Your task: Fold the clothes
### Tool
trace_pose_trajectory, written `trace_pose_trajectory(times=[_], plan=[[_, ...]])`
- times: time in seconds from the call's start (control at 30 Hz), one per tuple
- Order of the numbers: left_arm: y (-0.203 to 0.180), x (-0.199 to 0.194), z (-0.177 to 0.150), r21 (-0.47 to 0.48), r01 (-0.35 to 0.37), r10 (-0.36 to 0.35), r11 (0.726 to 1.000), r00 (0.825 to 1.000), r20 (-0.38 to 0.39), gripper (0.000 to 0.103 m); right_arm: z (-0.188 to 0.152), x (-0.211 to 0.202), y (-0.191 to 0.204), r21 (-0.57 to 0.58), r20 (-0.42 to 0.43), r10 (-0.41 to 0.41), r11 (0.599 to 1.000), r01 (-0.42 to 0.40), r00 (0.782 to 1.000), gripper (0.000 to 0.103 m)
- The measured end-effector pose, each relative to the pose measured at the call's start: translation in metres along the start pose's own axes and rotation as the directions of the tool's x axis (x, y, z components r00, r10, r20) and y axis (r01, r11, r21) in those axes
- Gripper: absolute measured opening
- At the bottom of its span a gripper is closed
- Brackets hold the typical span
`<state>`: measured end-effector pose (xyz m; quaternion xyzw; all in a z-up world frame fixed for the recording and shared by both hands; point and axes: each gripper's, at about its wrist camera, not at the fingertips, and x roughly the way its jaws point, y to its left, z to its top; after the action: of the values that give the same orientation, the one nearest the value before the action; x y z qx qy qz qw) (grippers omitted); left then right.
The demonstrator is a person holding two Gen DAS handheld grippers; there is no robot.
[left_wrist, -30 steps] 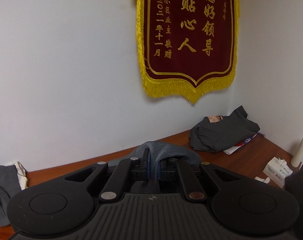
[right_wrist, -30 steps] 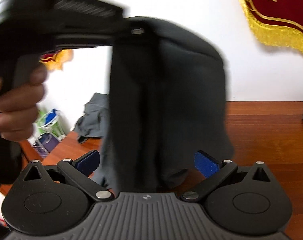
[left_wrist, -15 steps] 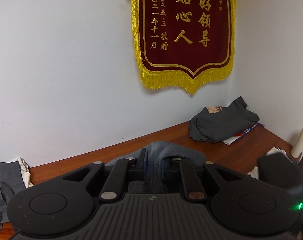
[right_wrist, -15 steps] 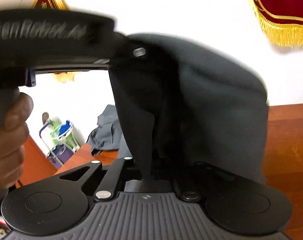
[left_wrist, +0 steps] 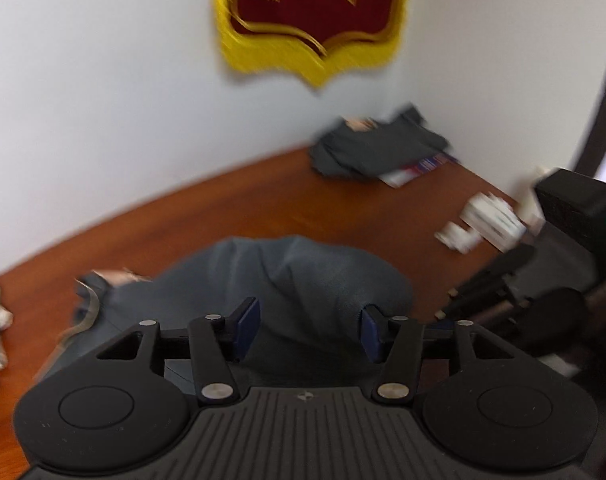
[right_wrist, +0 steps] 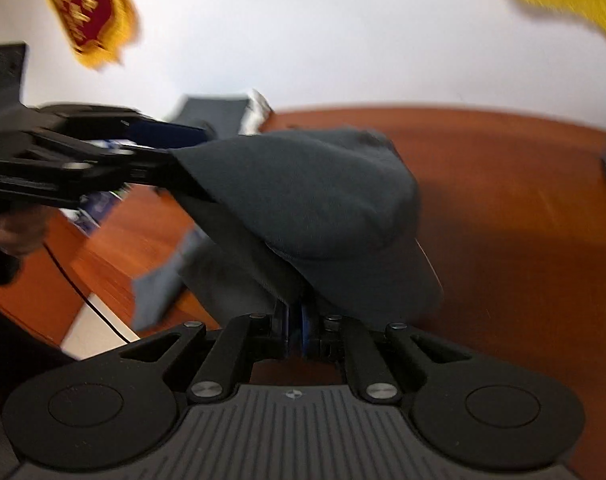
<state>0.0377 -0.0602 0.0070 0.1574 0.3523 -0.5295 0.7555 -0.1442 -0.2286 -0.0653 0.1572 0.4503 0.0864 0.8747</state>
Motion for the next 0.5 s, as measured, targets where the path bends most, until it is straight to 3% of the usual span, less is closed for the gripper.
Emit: trace_pose_trajectory(times=[0.13, 0.3, 0.37, 0.4, 0.47, 0.5], plan=[[0.021, 0.001, 0.002, 0.02, 0.005, -0.005, 1.0, 1.0, -0.011, 0.064, -0.028, 0.017, -0.015, 0.068, -0.081, -0.138, 0.987, 0.143, 0.987, 0.002], [0.068, 0.006, 0.006, -0.017, -0.085, 0.085, 0.996, 0.996, -0.031, 0.064, -0.039, 0.02, -0.029, 0.148, -0.116, -0.224, 0.959, 0.24, 0.968, 0.009], [0.089, 0.012, 0.009, -0.023, -0.142, 0.141, 0.99, 0.989, -0.036, 0.064, -0.041, 0.018, -0.035, 0.18, -0.12, -0.255, 0.945, 0.273, 0.96, 0.04], [0.098, 0.016, 0.01, -0.024, -0.171, 0.17, 0.985, 0.985, -0.037, 0.064, -0.04, 0.016, -0.036, 0.193, -0.112, -0.272, 0.938, 0.289, 0.956, 0.048], [0.111, 0.023, 0.013, -0.027, -0.208, 0.206, 0.978, 0.978, -0.042, 0.065, -0.039, 0.012, -0.04, 0.22, -0.089, -0.307, 0.922, 0.319, 0.947, 0.075], [0.123, 0.03, 0.015, -0.031, -0.235, 0.233, 0.972, 0.971, -0.048, 0.066, -0.04, 0.009, -0.045, 0.233, -0.077, -0.325, 0.913, 0.334, 0.943, 0.08]])
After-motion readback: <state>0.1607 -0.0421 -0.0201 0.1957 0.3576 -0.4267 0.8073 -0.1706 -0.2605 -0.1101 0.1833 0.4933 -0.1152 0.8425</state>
